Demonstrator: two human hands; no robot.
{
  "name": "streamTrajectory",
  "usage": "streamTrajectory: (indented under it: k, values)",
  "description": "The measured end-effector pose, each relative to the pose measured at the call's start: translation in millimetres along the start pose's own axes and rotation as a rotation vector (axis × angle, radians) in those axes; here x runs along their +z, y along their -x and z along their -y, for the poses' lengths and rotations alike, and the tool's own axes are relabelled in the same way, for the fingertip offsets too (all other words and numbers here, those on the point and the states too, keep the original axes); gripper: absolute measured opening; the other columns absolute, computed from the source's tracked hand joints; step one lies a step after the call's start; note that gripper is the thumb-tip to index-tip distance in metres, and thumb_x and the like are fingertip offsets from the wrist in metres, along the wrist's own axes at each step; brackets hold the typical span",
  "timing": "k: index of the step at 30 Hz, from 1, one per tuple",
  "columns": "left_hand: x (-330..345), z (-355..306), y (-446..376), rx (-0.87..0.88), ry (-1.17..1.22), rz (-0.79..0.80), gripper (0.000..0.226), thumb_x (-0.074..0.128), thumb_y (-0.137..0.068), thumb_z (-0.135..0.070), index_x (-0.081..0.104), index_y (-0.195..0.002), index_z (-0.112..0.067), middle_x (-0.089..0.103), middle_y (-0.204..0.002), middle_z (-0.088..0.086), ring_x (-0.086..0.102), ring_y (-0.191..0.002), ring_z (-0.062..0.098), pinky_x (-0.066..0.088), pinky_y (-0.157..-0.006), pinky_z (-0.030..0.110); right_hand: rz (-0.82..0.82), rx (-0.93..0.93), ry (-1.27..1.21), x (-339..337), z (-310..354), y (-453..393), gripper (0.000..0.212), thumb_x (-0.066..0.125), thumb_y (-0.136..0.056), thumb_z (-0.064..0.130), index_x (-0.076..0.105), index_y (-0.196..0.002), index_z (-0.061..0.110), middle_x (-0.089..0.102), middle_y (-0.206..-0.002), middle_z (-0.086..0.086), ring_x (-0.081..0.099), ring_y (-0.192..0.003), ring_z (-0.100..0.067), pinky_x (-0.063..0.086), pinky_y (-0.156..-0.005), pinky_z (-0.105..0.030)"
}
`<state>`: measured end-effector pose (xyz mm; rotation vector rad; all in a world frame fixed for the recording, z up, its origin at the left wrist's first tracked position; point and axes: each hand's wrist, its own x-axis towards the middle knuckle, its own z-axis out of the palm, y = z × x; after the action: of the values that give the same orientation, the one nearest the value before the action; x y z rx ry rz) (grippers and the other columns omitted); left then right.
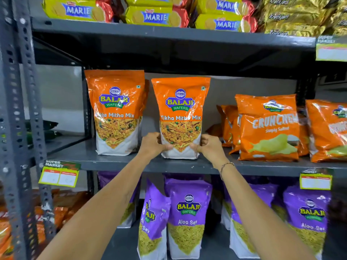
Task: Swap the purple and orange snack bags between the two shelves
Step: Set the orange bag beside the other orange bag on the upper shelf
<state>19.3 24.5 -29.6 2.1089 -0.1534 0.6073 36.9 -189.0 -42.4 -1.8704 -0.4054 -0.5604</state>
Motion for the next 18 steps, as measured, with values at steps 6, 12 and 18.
streamTrajectory:
  k: [6, 12, 18]
  values:
    - [7, 2, -9, -0.035, -0.028, -0.004, 0.052, 0.085, -0.063, -0.032, 0.063, -0.096, 0.003, 0.069, -0.086, 0.014, 0.057, -0.077, 0.021, 0.049, -0.067, 0.035, 0.027, 0.049, 0.015, 2, -5, -15, 0.021, 0.081, -0.071, 0.010, 0.066, -0.085, 0.010, 0.074, -0.096, -0.012, 0.069, -0.089, -0.025, 0.059, -0.078, -0.041]
    - [11, 5, -12, -0.016, -0.030, -0.020, 0.054, 0.084, -0.065, -0.032, 0.063, -0.100, 0.003, 0.069, -0.093, 0.017, 0.059, -0.081, 0.022, 0.052, -0.082, 0.046, 0.062, 0.104, 0.018, 3, -12, -21, 0.035, 0.078, -0.076, 0.015, 0.063, -0.101, -0.003, 0.072, -0.105, -0.022, 0.067, -0.101, -0.036, 0.055, -0.089, -0.053]
    - [12, 8, -13, 0.020, -0.037, -0.019, 0.056, 0.084, -0.064, -0.036, 0.063, -0.099, 0.003, 0.071, -0.097, 0.022, 0.065, -0.090, 0.032, 0.052, -0.082, 0.048, 0.069, 0.092, 0.031, 5, -14, -21, 0.035, 0.076, -0.078, 0.017, 0.061, -0.107, 0.005, 0.070, -0.110, -0.014, 0.065, -0.100, -0.025, 0.055, -0.090, -0.043]
